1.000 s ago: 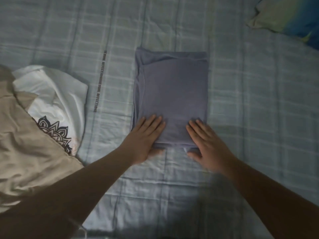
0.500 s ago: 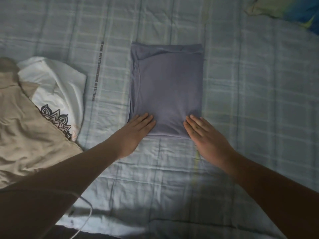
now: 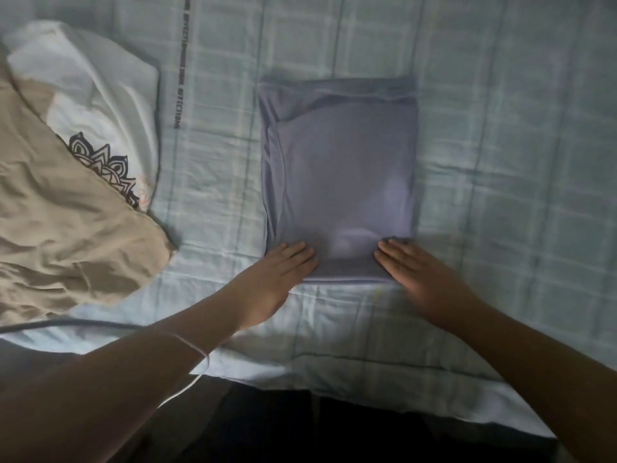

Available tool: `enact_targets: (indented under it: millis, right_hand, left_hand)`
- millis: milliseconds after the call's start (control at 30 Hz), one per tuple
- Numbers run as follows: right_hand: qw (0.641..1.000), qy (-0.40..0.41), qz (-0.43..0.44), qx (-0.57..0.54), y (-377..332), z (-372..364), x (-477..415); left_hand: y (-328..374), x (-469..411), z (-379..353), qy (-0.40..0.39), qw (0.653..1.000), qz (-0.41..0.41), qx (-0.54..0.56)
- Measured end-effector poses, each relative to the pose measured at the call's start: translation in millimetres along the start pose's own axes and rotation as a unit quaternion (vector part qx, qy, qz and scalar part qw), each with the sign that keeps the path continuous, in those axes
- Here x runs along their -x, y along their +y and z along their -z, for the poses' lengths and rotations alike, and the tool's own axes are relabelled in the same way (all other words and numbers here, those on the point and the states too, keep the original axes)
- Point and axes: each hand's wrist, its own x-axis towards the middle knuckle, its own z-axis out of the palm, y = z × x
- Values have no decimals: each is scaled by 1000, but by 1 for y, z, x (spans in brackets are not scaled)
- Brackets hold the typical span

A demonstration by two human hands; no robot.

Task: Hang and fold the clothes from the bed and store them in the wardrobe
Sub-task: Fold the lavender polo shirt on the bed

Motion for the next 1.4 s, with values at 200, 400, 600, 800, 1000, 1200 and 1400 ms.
enact_targets:
  millis: [200,400,600,800,1000,1200,1400]
  right_hand:
    - [987,-10,-92,-129,11,56,-12]
    - [968,75,-176,-164,51,129,-73]
    - [919,223,-270,-179,92,156,-145]
    - [908,249,-307,-136,120,142,-191]
    - [913,244,-313,-97,132,123,-206]
    - [861,335,-371,-94,114,124,-199]
    - [945,270,-181,30,47,93,-175]
  left_hand:
    - [-10,2,42,7,974,135,181]
    - [-37,-38,117,133,912,202,331]
    - [-87,-98,179,295,811,224,453]
    - [-134,-154,175,319,823,323,342]
    - [-145,-166,156,343,850,334,222]
    - [-111,-161,150,392,863,319,-4]
    - [-58,-147,103,289,942,154,-72]
